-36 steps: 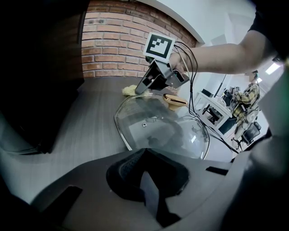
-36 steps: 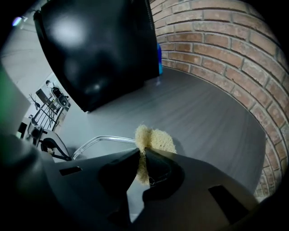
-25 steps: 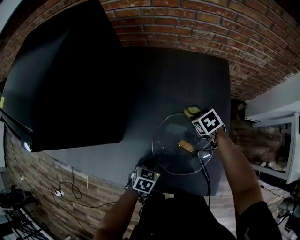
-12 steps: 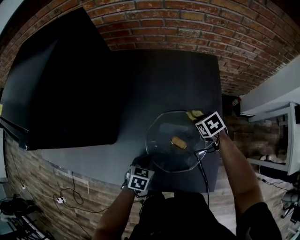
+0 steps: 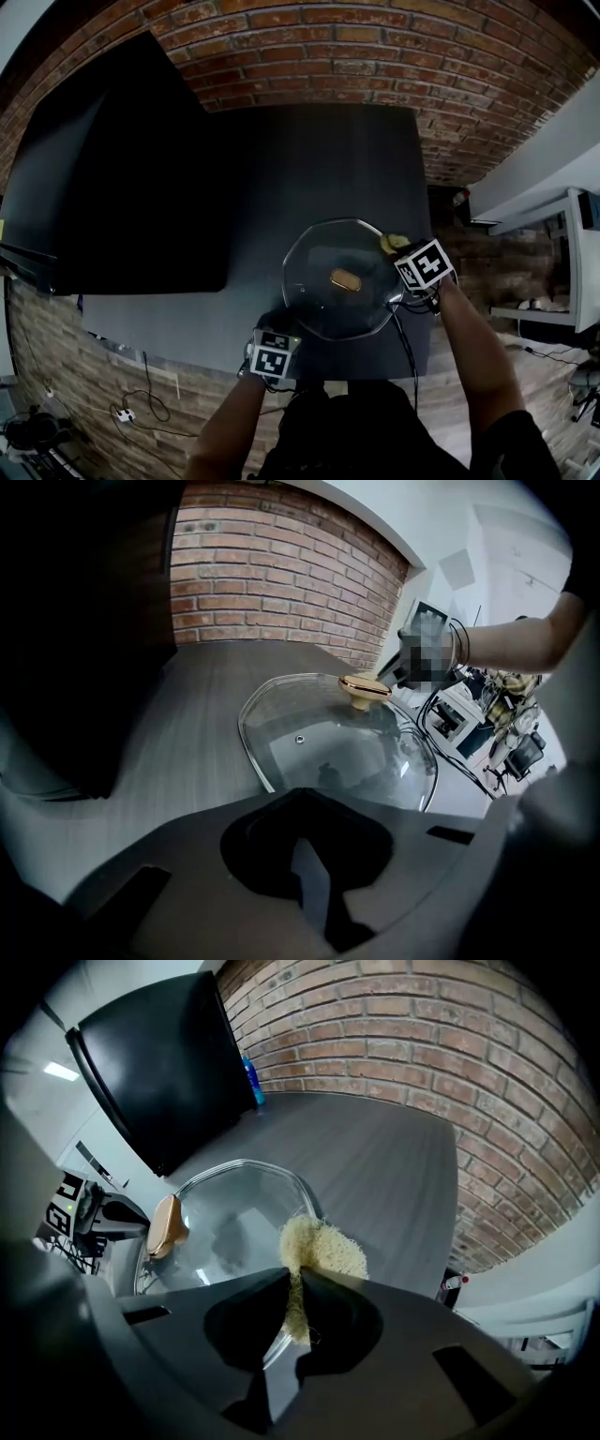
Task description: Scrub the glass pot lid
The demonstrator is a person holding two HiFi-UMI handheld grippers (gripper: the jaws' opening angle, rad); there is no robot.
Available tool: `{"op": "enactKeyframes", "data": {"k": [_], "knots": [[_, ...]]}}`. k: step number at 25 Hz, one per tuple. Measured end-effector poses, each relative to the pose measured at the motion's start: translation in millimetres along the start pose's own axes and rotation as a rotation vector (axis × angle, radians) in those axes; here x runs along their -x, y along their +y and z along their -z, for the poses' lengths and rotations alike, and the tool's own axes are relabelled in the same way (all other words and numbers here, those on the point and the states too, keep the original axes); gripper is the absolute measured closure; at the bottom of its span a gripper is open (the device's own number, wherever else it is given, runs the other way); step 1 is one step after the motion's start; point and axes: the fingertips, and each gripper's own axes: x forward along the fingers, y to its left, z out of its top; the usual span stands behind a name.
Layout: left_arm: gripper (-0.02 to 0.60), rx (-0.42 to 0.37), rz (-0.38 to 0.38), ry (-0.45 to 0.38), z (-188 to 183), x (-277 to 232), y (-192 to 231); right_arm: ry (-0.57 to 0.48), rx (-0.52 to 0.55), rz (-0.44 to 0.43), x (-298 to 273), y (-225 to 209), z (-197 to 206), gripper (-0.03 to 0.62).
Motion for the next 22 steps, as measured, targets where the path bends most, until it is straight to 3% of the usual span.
{"op": "enactKeyframes", "data": {"k": [22], "knots": [[0.549,-0.051,0.035,0.018,-1,0,1,-0.007,-0.113,0.014,24,41,76,0.551]]}}
